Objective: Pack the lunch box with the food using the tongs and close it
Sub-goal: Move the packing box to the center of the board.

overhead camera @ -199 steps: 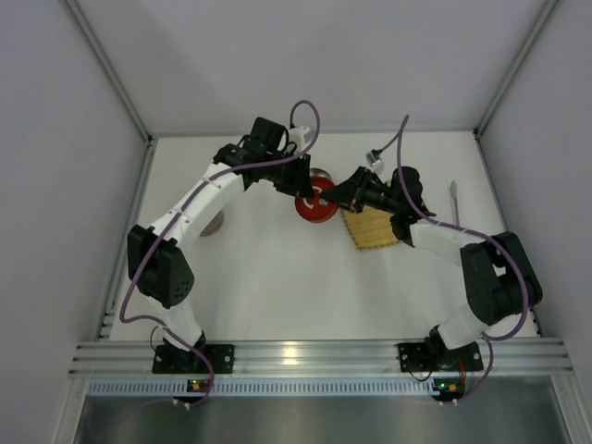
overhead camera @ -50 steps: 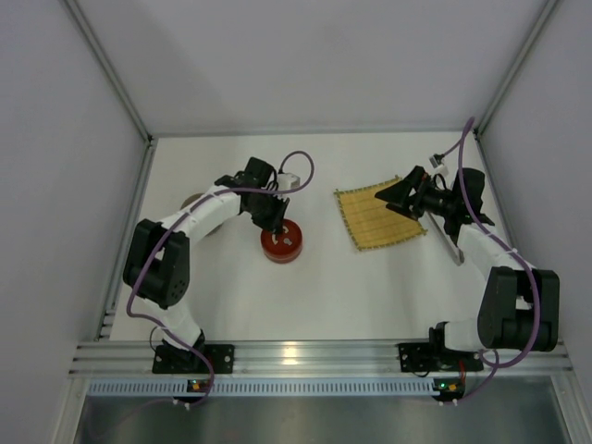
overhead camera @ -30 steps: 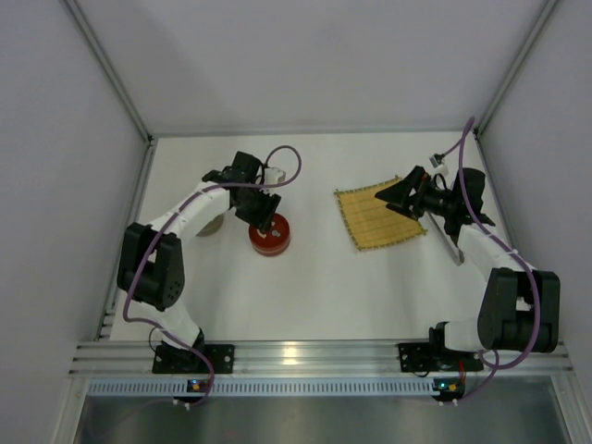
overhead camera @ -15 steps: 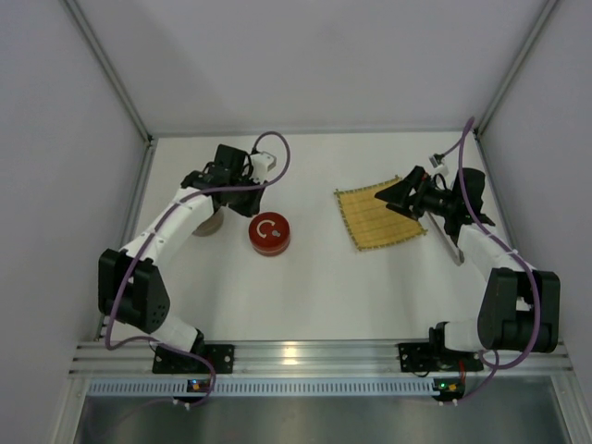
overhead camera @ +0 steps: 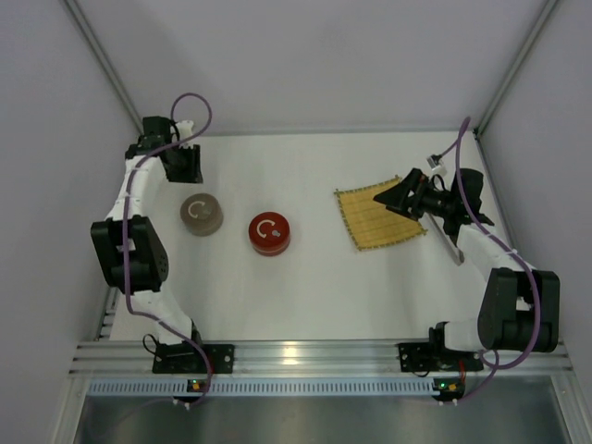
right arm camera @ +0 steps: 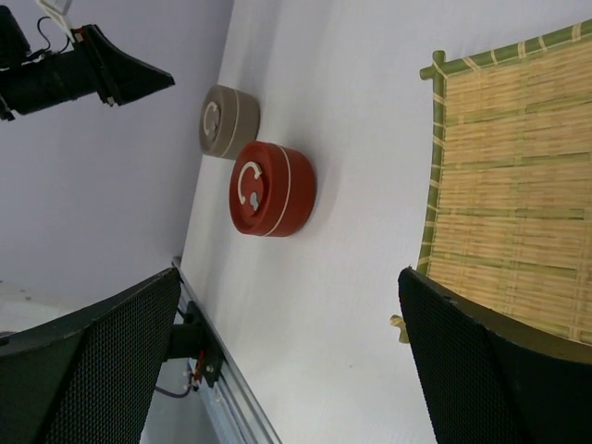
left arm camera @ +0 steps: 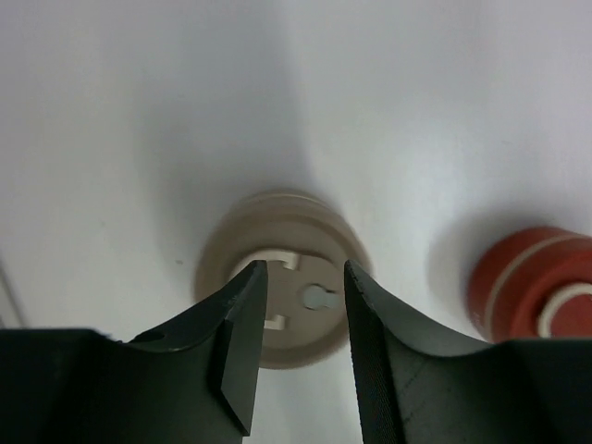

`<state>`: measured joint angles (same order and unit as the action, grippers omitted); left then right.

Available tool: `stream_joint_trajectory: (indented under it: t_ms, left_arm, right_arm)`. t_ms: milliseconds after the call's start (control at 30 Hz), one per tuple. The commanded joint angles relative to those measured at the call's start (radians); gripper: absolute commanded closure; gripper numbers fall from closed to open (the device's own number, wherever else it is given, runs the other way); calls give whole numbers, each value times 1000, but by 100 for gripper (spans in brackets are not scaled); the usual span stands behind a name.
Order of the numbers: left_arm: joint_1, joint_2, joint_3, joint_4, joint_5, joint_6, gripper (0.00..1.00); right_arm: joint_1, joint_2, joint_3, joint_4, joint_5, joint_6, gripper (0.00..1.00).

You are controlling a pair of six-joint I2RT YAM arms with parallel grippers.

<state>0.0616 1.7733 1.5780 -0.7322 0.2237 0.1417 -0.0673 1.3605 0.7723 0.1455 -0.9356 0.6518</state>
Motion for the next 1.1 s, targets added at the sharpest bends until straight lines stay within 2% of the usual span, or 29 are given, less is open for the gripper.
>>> stream_joint_trajectory:
  t_ms: [0, 200, 400, 733, 1000, 1067]
  left_arm:
    - [93, 95, 128, -79, 26, 53, 55]
    - [184, 235, 189, -107, 35, 120, 56]
    - [196, 276, 116, -96, 75, 179, 60]
    - [198, 215, 17, -46, 143, 188, 60]
    - [208, 137, 79, 2, 138, 118, 52]
    - [207, 127, 94, 1, 195, 119, 51]
  right_arm:
    - [9, -32, 27, -21, 6, -44, 1]
    - [9, -37, 31, -40, 3, -55, 1]
    - [9, -37, 35, -52, 3, -67, 1]
    - [9, -47, 41, -58, 11, -67, 1]
    - [9, -49, 42, -60, 11, -67, 0]
    - [9, -49, 42, -63, 6, -69, 1]
